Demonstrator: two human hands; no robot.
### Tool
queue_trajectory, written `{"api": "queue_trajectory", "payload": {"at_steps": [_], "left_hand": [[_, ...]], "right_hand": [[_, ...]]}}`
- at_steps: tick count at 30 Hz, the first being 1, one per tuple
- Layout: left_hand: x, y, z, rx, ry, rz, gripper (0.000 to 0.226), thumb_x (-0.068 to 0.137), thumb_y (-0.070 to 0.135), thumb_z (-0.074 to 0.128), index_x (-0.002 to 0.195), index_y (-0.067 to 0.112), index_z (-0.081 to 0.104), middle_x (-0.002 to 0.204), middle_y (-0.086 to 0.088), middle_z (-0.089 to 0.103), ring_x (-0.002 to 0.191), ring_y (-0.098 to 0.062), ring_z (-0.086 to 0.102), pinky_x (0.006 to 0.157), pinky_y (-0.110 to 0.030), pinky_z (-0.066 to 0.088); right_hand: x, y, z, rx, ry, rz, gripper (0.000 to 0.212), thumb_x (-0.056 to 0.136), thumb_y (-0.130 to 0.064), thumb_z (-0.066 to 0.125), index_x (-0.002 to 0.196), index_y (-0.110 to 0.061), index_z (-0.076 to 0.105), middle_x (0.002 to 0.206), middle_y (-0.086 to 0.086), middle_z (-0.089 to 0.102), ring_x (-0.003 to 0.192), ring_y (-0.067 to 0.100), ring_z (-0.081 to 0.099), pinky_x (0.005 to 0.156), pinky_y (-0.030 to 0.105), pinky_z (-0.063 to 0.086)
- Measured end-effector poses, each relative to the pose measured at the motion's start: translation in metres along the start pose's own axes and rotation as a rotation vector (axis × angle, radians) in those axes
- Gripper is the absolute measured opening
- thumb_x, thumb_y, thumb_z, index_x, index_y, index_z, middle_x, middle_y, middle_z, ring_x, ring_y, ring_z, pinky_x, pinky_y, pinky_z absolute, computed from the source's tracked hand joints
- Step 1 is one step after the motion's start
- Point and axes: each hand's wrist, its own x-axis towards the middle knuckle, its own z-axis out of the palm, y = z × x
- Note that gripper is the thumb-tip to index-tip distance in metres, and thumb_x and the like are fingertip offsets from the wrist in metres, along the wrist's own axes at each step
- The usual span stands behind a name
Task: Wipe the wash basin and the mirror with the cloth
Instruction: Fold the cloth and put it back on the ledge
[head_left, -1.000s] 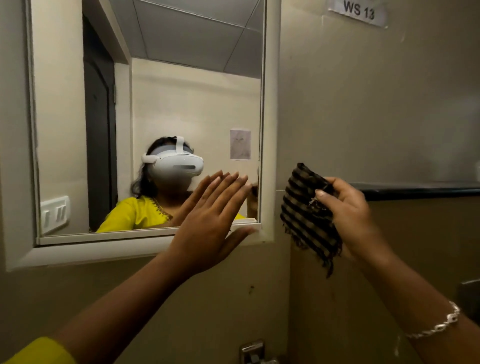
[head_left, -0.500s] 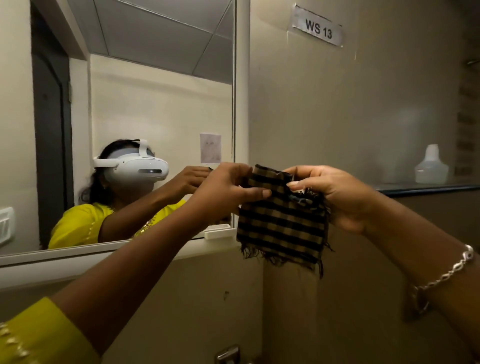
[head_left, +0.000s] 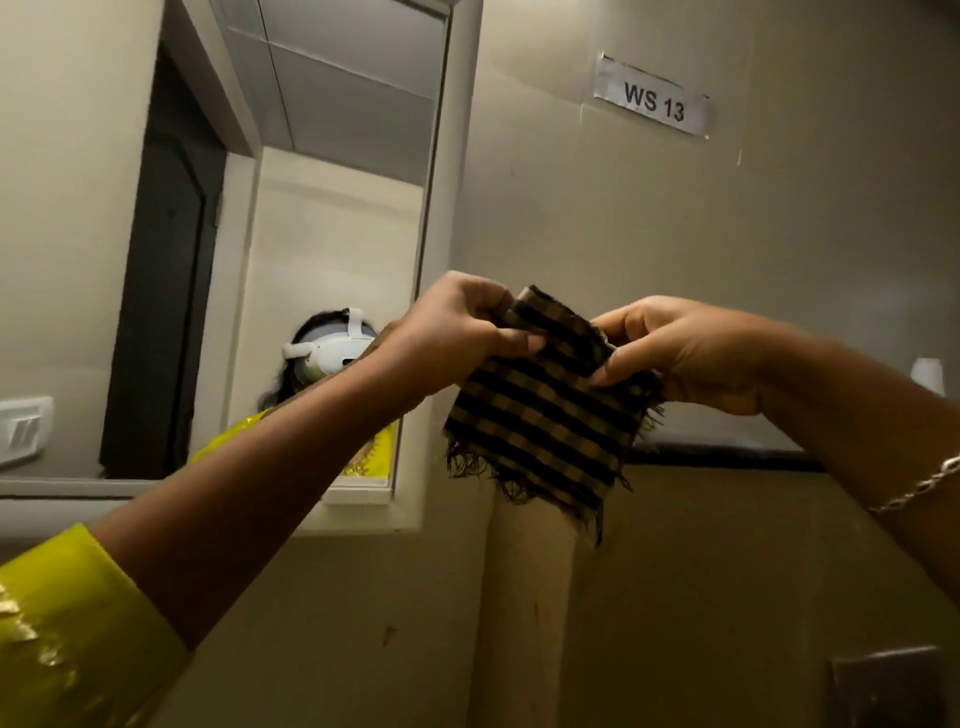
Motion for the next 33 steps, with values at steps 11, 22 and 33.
{"api": "queue_trajectory", "payload": {"at_steps": [11,22,33], "left_hand": [[0.079,0.03,0.048,0.166,0.181,0.022,0.005,0.081,0.016,0.064,0.082,0.016,0.059,0.082,-0.009,0.067,0.053,-0.016,0.063,0.037,-0.017,0.046],[0.112,-0.055,0.102,0.288,0.214,0.093,0.023,0.078,0.007,0.067,0.069,0.023,0.052,0.088,-0.009,0.063,0.086,-0.023,0.063,0.077,-0.04,0.056],[0.091,-0.07,0.11,0.58,0.07,0.139,0.006,0.081,0.019,0.064,0.086,0.019,0.061,0.088,0.007,0.059,0.08,-0.012,0.059,0.07,-0.027,0.049]], "right_hand": [[0.02,0.013,-0.105,-0.291,0.17,-0.124,0.035,0.086,0.012,0.046,0.089,-0.016,0.068,0.088,0.007,0.069,0.078,0.014,0.068,0.065,0.021,0.057],[0.08,0.107,-0.105,-0.702,0.486,-0.352,0.048,0.079,0.015,0.046,0.116,-0.009,0.064,0.114,0.009,0.066,0.106,0.02,0.058,0.085,0.019,0.039],[0.063,0.159,-0.09,-0.625,0.284,-0.372,0.038,0.085,0.009,0.05,0.115,-0.009,0.064,0.101,-0.001,0.06,0.095,0.011,0.054,0.073,0.003,0.035]]}}
